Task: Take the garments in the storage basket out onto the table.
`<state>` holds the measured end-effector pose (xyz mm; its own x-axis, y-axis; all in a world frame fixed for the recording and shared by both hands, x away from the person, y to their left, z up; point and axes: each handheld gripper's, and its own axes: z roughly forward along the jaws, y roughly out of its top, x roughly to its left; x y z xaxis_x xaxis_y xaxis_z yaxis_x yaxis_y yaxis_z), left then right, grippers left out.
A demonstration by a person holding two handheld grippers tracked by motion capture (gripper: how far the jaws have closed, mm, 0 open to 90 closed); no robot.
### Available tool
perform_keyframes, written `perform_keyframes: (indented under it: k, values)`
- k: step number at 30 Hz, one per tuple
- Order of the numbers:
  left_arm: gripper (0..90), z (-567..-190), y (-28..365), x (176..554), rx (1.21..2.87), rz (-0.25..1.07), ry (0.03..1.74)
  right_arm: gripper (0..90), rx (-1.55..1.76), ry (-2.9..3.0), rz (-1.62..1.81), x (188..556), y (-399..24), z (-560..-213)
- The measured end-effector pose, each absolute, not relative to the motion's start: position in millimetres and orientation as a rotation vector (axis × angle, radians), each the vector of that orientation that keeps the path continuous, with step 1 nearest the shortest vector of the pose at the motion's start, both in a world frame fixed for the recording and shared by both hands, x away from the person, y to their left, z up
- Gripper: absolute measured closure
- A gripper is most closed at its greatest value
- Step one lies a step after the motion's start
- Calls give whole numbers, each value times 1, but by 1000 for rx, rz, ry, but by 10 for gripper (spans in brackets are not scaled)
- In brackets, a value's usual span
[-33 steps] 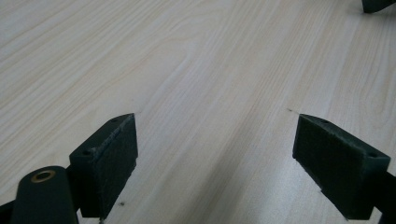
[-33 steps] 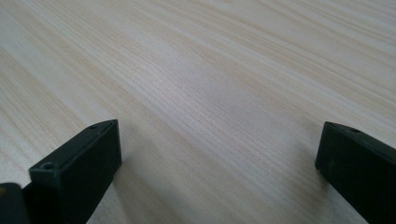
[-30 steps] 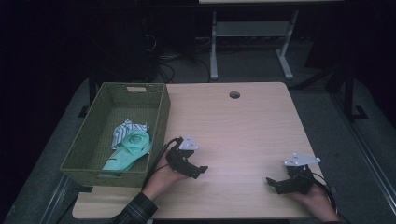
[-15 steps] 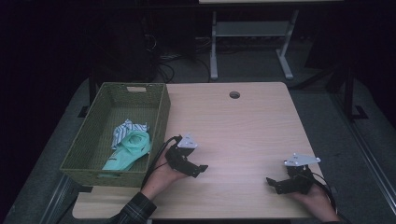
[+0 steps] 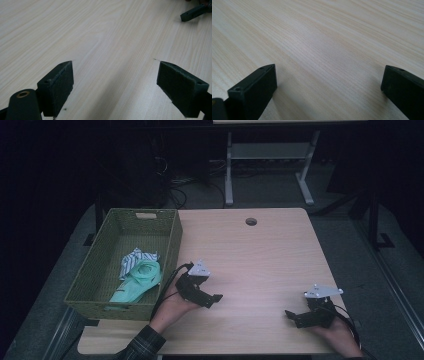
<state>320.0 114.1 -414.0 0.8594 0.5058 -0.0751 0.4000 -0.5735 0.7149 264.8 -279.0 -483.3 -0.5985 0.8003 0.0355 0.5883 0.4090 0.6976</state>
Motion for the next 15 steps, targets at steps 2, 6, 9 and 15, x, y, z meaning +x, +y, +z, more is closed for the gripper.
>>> perform_keyframes:
  k: [2, 6, 9, 15]
  values:
    - [134, -413, 114, 320, 2251, 180, 649, 0, 1206, 2365, 987, 265, -279, -483]
    - [134, -412, 114, 320, 2257, 182, 652, 0, 1207, 2366, 987, 265, -279, -483]
    - [134, -411, 114, 319, 2259, 182, 647, 0, 1207, 2365, 987, 265, -279, -483]
    - [134, -404, 114, 319, 2246, 191, 632, 0, 1207, 2365, 987, 265, -279, -483]
